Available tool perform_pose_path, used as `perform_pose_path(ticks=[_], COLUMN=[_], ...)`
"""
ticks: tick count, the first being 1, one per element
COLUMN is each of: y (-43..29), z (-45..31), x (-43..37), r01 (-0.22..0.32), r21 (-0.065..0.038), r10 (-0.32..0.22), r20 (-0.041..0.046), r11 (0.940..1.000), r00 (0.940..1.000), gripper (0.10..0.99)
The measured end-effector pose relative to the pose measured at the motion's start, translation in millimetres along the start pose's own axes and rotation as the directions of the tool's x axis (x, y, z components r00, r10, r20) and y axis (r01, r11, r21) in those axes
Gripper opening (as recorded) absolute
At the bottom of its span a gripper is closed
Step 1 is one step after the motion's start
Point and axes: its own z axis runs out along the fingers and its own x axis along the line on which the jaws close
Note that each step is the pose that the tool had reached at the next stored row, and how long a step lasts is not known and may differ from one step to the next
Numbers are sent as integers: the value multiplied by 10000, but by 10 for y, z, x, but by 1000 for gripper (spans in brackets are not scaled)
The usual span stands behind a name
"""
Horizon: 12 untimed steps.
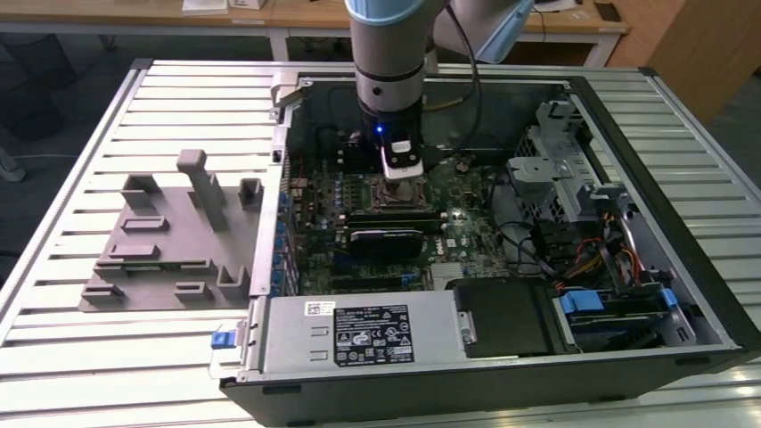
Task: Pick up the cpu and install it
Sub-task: 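Install the first cpu locking lever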
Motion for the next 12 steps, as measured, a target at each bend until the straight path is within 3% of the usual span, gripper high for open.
perform_pose_path(ticks=[7, 12], y=[8, 21], z=[-13, -115], x=[-15, -23], r01=[68, 168], r21=[16, 26], r10=[-68, -168], r20=[-17, -34], r11=[10000, 9999], r00=[10000, 9999], gripper=[106, 106])
